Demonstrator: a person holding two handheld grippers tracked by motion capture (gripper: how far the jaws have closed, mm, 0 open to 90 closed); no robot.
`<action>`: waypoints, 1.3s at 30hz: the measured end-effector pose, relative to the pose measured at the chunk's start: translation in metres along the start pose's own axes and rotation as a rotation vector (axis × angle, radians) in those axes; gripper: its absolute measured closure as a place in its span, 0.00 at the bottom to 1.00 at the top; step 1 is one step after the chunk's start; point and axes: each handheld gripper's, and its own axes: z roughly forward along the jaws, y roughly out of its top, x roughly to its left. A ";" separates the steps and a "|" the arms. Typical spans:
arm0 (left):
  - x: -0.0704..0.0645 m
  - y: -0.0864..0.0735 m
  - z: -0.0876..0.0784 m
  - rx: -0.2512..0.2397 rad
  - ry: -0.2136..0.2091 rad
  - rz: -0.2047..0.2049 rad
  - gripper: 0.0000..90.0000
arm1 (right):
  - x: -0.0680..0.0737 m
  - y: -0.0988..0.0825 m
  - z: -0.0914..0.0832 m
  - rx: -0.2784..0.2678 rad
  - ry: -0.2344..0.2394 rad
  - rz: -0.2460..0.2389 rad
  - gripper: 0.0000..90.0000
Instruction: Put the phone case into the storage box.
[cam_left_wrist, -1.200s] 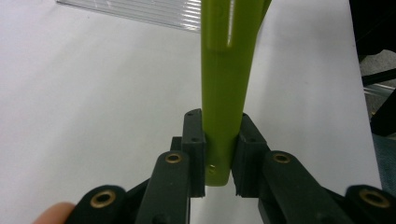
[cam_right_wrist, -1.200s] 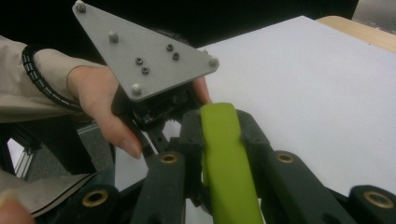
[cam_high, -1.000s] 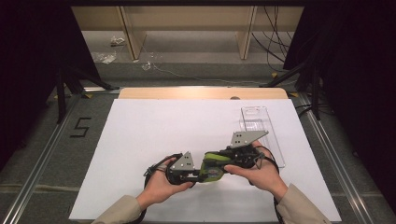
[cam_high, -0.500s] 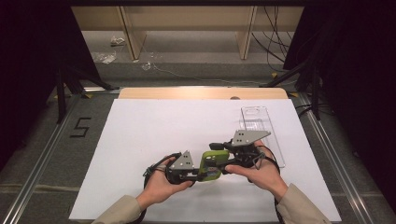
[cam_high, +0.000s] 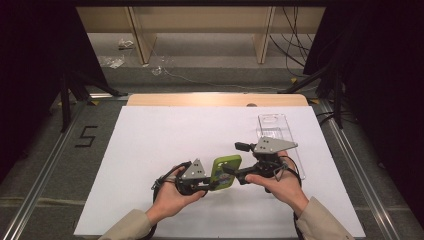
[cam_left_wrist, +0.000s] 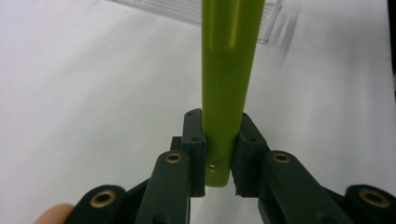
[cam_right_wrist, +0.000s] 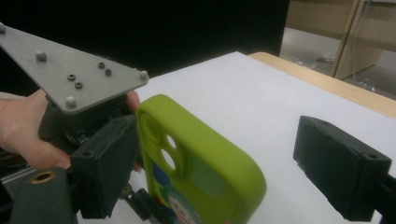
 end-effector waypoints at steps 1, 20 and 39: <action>0.000 0.000 0.000 0.000 0.007 -0.006 0.86 | 0.000 0.000 0.000 -0.002 -0.004 0.000 0.17; 0.004 0.001 -0.001 0.000 0.102 -0.087 0.86 | 0.001 -0.012 0.003 -0.037 -0.097 0.030 0.11; 0.006 0.002 0.001 -0.021 0.146 -0.126 0.86 | 0.007 -0.025 0.003 -0.056 -0.162 0.048 0.02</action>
